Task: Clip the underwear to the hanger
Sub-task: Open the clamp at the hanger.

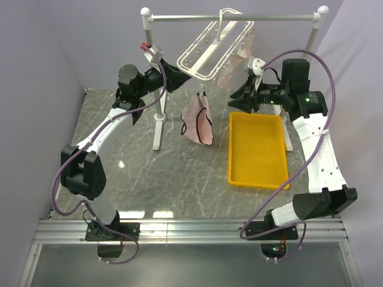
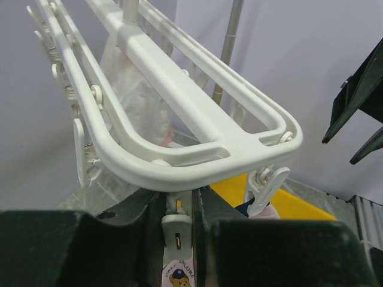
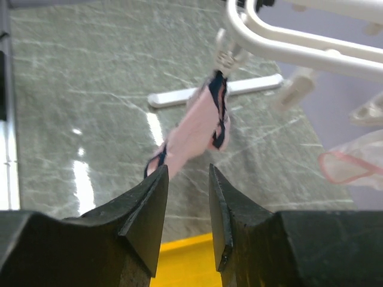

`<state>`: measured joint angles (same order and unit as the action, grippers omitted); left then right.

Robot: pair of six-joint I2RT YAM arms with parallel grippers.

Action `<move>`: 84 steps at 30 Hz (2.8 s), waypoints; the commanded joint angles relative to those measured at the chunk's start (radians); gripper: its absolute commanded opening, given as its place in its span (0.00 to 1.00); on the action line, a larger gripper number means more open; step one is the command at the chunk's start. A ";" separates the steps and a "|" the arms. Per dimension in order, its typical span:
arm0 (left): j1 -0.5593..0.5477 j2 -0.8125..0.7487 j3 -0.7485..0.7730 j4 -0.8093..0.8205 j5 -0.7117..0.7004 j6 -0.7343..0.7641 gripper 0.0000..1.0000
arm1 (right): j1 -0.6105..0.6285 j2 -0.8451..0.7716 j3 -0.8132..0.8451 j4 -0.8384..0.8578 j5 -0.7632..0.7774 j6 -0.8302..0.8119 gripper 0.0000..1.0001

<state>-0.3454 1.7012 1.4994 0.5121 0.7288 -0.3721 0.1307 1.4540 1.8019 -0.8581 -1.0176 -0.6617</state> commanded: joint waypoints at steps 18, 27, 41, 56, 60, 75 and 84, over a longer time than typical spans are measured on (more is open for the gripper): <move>-0.078 0.001 0.064 0.155 0.046 -0.379 0.02 | 0.222 -0.077 -0.240 0.666 0.183 0.634 0.47; -0.116 0.023 0.079 0.200 0.040 -0.424 0.04 | 0.300 -0.015 -0.263 0.835 0.292 0.642 0.47; -0.118 0.035 0.070 0.249 0.081 -0.462 0.05 | 0.320 0.022 -0.259 0.857 0.409 0.596 0.43; -0.116 0.058 0.079 0.310 0.138 -0.533 0.08 | 0.323 0.009 -0.320 1.015 0.350 0.660 0.31; -0.118 0.061 0.070 0.318 0.149 -0.542 0.11 | 0.323 0.005 -0.328 1.031 0.346 0.660 0.08; -0.089 -0.041 0.001 0.160 0.028 -0.393 0.59 | 0.323 -0.061 -0.414 1.061 0.458 0.620 0.00; -0.079 -0.037 0.002 0.143 0.035 -0.364 0.21 | 0.323 -0.055 -0.394 0.992 0.470 0.585 0.17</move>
<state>-0.4286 1.6981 1.4921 0.6495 0.7639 -0.7570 0.4492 1.4364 1.3853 0.1253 -0.5674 -0.0521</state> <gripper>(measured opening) 0.269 0.104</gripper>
